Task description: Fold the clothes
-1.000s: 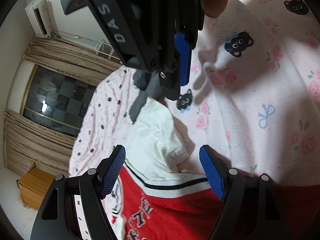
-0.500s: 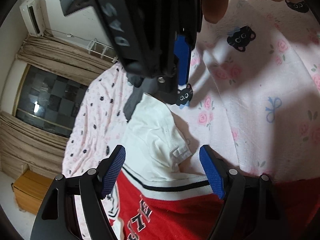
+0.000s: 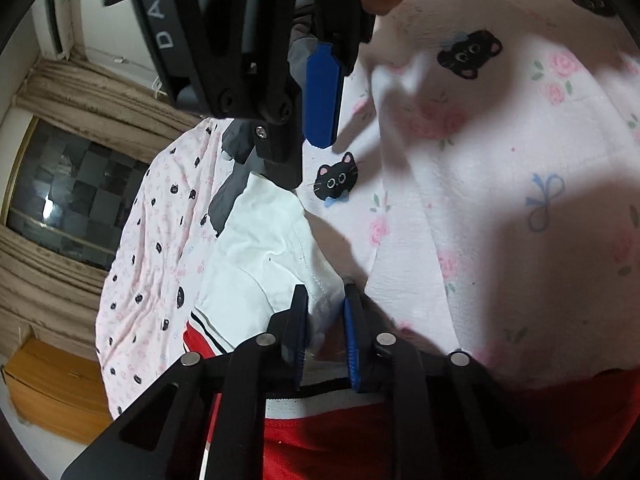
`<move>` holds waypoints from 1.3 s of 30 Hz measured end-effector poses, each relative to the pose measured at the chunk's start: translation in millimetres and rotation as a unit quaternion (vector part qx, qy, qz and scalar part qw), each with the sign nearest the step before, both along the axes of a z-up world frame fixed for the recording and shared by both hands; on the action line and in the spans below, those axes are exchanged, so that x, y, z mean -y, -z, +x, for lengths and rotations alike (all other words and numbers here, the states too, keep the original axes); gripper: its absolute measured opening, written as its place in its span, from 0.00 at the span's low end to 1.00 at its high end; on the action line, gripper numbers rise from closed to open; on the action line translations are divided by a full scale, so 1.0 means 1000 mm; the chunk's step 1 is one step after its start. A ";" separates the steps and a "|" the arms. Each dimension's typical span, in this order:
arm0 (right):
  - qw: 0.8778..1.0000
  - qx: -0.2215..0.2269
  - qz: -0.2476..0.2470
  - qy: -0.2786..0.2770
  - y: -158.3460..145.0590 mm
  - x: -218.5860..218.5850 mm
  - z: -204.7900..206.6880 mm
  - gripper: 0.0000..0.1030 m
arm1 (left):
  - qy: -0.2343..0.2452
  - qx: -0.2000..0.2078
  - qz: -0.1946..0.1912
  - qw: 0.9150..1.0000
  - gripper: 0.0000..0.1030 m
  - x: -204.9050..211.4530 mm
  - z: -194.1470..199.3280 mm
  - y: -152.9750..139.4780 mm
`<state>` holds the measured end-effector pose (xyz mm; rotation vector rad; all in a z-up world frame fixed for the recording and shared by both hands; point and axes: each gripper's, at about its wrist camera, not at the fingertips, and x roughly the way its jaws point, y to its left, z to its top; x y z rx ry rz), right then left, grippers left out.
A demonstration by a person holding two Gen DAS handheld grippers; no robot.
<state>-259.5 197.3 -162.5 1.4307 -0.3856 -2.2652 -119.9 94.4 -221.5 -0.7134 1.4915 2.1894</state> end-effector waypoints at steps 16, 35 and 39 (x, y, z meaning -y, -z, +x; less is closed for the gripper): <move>0.985 0.079 -0.152 0.021 0.020 -0.013 -0.039 0.31 | -0.042 0.038 0.134 0.989 0.06 0.024 -0.008 -0.038; 0.964 0.130 -0.228 0.048 0.034 -0.016 -0.073 0.31 | -0.083 0.058 0.212 0.972 0.06 0.047 -0.021 -0.056; 0.967 0.136 -0.207 0.055 0.032 -0.023 -0.070 0.37 | -0.088 0.059 0.219 0.970 0.06 0.050 -0.024 -0.057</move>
